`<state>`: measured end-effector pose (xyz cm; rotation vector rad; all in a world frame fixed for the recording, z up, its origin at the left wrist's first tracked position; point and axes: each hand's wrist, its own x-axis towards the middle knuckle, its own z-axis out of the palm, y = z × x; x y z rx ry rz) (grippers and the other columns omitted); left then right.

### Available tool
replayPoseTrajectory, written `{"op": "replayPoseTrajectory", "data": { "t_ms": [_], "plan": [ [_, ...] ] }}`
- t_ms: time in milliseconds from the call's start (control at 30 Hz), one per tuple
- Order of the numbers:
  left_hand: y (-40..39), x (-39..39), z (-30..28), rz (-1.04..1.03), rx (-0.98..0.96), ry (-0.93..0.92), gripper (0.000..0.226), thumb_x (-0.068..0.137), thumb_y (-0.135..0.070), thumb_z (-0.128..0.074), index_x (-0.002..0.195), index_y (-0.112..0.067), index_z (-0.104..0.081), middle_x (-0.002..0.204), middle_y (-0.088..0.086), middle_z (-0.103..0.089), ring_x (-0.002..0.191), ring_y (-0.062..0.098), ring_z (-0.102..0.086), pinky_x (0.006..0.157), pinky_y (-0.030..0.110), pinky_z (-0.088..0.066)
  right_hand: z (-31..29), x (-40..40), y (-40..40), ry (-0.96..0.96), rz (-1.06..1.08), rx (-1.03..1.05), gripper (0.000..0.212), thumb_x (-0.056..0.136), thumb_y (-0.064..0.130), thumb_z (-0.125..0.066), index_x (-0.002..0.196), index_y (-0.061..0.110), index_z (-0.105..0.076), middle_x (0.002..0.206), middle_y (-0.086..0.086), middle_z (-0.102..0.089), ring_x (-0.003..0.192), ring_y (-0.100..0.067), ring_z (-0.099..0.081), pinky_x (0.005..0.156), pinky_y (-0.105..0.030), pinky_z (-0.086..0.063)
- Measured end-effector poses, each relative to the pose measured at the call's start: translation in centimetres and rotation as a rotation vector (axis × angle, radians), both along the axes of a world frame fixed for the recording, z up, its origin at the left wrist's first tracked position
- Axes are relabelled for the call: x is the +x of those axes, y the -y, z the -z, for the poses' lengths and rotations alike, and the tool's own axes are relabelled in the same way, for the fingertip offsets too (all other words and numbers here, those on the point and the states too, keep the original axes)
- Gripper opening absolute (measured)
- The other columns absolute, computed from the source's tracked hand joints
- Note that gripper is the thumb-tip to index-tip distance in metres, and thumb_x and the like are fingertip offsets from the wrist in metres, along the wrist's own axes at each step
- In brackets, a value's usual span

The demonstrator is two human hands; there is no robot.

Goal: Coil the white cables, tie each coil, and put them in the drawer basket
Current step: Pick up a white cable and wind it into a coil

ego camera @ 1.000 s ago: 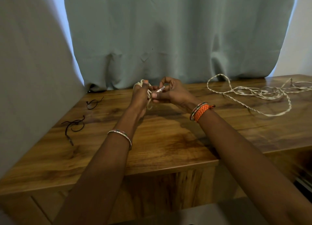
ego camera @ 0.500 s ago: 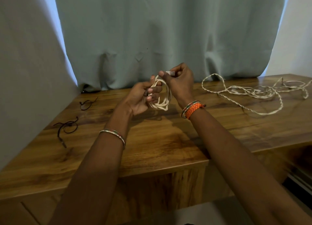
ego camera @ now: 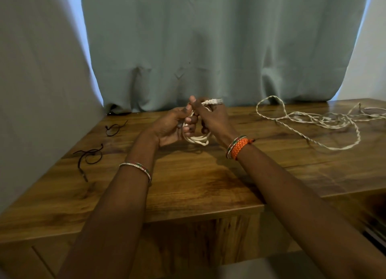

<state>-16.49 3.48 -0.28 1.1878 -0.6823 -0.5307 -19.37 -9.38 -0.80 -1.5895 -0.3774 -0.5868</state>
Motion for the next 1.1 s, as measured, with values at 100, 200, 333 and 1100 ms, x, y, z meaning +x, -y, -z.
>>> {"op": "replayPoseTrajectory", "data": {
  "t_ms": [100,200,333,1100],
  "plan": [
    [1.0,0.2,0.3,-0.133,0.042,0.042,0.025,0.103,-0.024,-0.026,0.105,-0.016,-0.050,0.048,-0.009,-0.041,0.041,0.005,-0.041,0.043,0.016,-0.039,0.1,0.1,0.3,0.058,0.062,-0.023,0.023,0.092,0.019,-0.061,0.070,0.012,-0.063,0.052,0.008,-0.061,0.045,0.001,-0.055,0.041,-0.011,-0.037],
    [2.1,0.3,0.4,-0.320,0.153,0.230,0.029,0.103,-0.024,-0.030,0.095,-0.011,-0.054,0.046,-0.009,-0.050,0.041,0.005,-0.047,0.048,0.020,-0.045,0.2,1.0,0.9,0.113,0.173,-0.131,0.031,0.094,0.026,-0.058,0.068,0.009,-0.063,0.056,-0.001,-0.060,0.046,0.001,-0.053,0.047,-0.014,-0.038],
    [2.1,0.6,0.5,-0.529,0.390,0.528,0.034,0.100,-0.021,-0.040,0.075,-0.012,-0.060,0.061,0.001,-0.066,0.056,0.011,-0.064,0.061,0.027,-0.055,0.4,1.9,1.7,0.185,0.363,-0.317,0.038,0.095,0.031,-0.054,0.059,0.020,-0.056,0.049,0.009,-0.055,0.047,-0.001,-0.052,0.049,-0.013,-0.035],
    [3.8,-1.8,0.6,-0.283,0.091,-0.003,0.063,0.093,-0.059,-0.028,0.052,-0.018,-0.053,0.034,-0.007,-0.030,0.030,0.008,-0.034,0.049,0.025,-0.037,-0.2,0.7,0.4,0.157,0.472,-0.311,0.047,0.097,0.024,-0.046,0.050,0.019,-0.043,0.045,0.006,-0.048,0.041,-0.004,-0.049,0.044,-0.017,-0.032]
  ]
}}
